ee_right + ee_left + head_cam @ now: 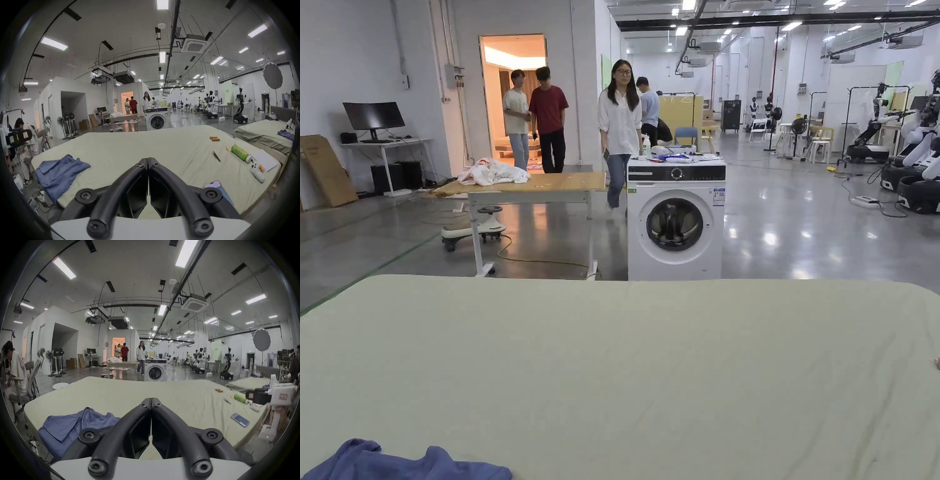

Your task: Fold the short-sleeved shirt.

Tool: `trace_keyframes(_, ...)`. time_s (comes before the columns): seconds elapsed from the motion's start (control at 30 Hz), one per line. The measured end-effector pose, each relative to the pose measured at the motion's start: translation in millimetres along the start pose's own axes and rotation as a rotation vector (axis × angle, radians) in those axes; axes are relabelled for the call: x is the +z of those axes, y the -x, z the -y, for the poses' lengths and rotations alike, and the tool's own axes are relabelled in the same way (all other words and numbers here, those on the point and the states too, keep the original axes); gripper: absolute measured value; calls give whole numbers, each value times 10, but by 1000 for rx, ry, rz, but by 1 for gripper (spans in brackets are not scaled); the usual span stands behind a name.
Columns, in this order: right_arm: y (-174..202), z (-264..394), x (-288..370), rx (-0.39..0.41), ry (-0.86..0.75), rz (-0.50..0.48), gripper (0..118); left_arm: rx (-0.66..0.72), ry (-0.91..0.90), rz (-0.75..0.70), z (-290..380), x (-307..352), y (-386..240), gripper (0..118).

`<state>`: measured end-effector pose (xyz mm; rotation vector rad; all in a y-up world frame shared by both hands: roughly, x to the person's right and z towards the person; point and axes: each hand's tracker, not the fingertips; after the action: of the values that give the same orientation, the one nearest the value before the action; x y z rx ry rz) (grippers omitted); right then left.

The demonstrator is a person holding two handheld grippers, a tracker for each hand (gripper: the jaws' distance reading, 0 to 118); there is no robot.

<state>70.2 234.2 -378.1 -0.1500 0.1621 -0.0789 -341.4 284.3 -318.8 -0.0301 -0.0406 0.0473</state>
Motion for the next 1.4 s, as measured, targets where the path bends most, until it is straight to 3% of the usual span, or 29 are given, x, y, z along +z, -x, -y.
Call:
trace_keyframes(0.53, 52, -157, 34, -34, -33, 0, 0, 51, -27, -12, -100, -36, -42, 0)
trace_keyframes(1.0, 133, -204, 58, 37, -49, -1, 0, 59, -42, -7, -145, -35, -70, 0)
trace_keyframes(1.4, 127, -258, 72, 40, -62, 2, 0, 56, -47, -2, -170, -58, -87, 0)
